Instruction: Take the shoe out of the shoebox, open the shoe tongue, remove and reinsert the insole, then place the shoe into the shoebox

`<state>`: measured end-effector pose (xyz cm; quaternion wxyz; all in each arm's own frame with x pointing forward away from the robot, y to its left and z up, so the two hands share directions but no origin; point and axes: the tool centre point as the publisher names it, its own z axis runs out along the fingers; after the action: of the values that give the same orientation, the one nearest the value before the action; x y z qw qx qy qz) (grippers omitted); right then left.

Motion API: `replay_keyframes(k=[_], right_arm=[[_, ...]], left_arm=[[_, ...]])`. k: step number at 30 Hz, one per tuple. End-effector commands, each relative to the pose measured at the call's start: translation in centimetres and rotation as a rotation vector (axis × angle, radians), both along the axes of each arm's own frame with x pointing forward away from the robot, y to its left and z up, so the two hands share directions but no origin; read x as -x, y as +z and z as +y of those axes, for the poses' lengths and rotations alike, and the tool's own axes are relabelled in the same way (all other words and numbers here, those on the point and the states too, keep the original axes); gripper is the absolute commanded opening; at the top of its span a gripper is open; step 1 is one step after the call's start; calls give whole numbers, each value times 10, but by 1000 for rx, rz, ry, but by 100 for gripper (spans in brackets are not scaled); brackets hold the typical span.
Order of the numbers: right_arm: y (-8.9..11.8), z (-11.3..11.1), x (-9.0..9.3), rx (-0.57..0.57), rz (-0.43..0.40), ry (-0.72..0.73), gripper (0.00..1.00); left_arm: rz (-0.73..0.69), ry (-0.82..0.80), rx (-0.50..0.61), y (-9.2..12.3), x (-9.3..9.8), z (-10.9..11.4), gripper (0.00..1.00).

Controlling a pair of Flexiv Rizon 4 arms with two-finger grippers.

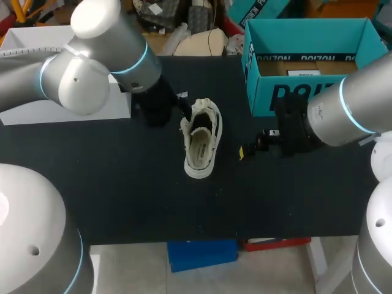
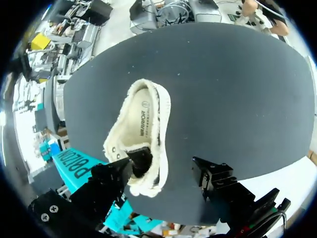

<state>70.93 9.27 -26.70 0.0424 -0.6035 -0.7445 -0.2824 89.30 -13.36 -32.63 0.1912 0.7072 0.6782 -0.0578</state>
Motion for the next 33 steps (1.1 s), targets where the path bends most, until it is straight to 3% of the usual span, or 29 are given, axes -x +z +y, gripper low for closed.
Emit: replay_keyframes(k=[1, 3, 5, 19, 24, 33], right_arm=[[0, 1, 0, 2, 0, -2, 100], [0, 1, 0, 2, 0, -2, 100], [0, 1, 0, 2, 0, -2, 100], [0, 1, 0, 2, 0, -2, 100], [0, 1, 0, 2, 0, -2, 100], [0, 1, 0, 2, 0, -2, 100]], left_arm=[[-16, -65, -56, -16, -9, -8, 67], [-19, -63, -73, -21, -10, -7, 64], [5, -54, -78, -26, -11, -7, 70], [100, -57, -164, -79, -2, -28, 51], [101, -63, -197, -88, -4, -31, 42], [94, -41, -225, -95, -12, -30, 38]])
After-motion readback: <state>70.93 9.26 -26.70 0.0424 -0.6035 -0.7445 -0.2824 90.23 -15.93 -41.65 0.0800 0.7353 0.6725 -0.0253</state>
